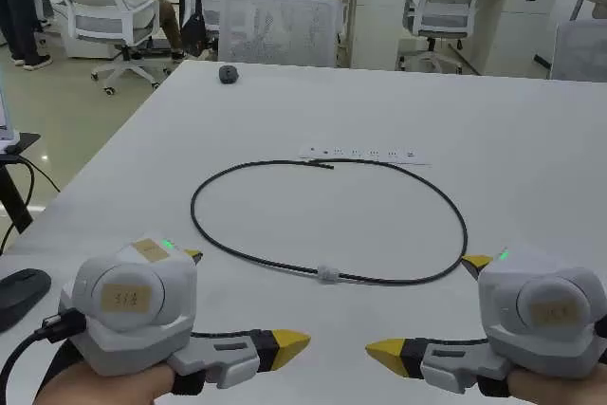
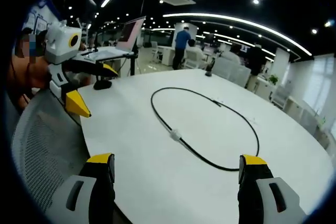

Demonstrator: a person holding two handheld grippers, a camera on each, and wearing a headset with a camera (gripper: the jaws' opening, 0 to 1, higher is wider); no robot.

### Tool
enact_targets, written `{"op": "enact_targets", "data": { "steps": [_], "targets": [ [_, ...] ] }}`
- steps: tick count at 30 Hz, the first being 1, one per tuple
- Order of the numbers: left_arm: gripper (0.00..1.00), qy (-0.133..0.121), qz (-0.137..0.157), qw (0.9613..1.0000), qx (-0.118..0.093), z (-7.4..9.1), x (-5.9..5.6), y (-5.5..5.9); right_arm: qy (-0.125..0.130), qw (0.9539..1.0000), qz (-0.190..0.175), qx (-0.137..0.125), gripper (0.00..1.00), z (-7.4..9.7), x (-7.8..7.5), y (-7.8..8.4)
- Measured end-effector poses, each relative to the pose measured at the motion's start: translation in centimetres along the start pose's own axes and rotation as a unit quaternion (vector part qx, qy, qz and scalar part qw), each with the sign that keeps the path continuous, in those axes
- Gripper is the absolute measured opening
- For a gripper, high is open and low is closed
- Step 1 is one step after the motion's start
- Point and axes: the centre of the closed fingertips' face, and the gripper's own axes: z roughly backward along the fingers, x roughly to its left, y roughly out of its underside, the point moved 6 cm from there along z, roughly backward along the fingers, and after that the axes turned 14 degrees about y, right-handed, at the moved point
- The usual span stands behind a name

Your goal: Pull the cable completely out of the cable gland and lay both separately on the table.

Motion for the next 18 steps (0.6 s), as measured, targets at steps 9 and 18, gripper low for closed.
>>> {"op": "enact_targets", "data": {
  "steps": [9, 18],
  "targets": [
    [0.98, -0.001, 0.003, 1.0000, -0.001, 0.12, -0.04, 0.03, 0.003, 1.0000, 0.003, 0.002, 1.00, 0.03, 0.04, 0.09],
    [0.98, -0.003, 0.007, 1.0000, 0.000, 0.22, 0.10, 0.34, -0.001, 1.0000, 0.002, 0.002, 1.00, -0.23, 0.40, 0.05]
  ]
}}
